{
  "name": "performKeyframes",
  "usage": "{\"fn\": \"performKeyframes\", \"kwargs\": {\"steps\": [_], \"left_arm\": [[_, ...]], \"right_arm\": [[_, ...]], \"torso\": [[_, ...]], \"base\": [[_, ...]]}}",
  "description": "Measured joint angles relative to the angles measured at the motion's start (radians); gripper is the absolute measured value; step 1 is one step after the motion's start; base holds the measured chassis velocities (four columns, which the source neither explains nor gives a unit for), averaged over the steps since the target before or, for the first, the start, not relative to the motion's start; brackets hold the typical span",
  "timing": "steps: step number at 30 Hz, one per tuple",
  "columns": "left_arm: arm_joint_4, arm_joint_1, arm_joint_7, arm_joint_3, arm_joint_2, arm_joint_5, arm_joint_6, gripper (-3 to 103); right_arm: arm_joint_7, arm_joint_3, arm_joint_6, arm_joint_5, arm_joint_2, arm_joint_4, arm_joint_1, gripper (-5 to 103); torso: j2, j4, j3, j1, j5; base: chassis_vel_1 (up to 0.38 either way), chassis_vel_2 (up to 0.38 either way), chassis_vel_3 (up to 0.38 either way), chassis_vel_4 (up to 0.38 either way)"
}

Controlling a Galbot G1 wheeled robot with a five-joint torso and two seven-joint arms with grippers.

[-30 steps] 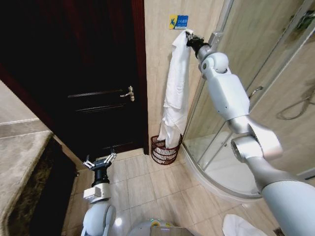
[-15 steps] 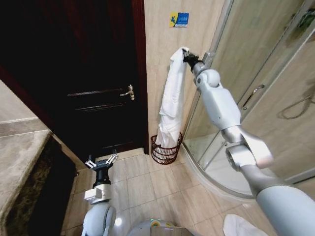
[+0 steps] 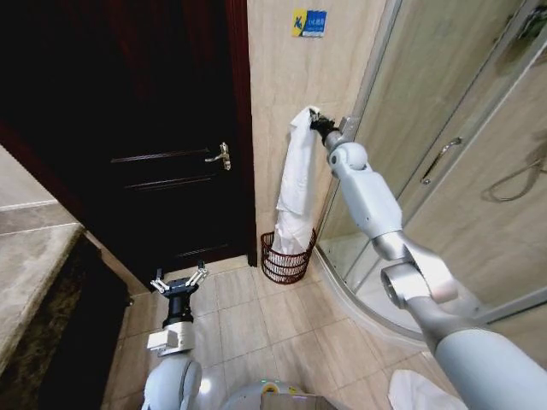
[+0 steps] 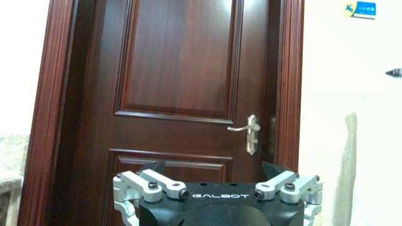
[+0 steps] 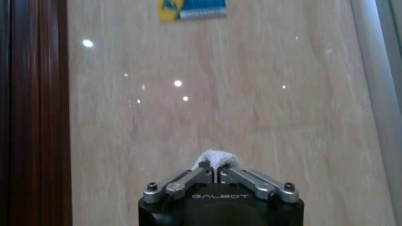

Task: Discard the used towel into the hamper.

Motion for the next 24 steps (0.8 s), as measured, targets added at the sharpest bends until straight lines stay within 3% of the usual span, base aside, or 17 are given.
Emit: {"fn": "performKeyframes", "kwargs": {"steps": [15, 19, 24], "left_arm": [[-0.007, 0.009, 0.002, 0.002, 0.000, 0.006, -0.002, 100], [-0.008, 0.010, 0.005, 0.003, 0.000, 0.008, -0.002, 100], [-0.008, 0.011, 0.010, 0.005, 0.000, 0.014, -0.006, 100]], "right_arm": [[-0.002, 0.041, 0.026, -0.048, 0.021, 0.003, -0.130, 1], [-0.003, 0.041, 0.041, -0.052, 0.034, -0.022, -0.089, 1], [-0.012, 0.037, 0.108, -0.028, 0.080, -0.094, 0.060, 1]], "torso": [[-0.082, 0.0000, -0.044, -0.038, 0.0001], [-0.104, -0.0002, -0.055, -0.048, 0.0003], [-0.135, 0.0001, -0.072, -0.063, -0.0003]], "base": [[0.000, 0.000, 0.000, 0.000], [0.000, 0.000, 0.000, 0.000], [0.000, 0.000, 0.000, 0.000]]}}
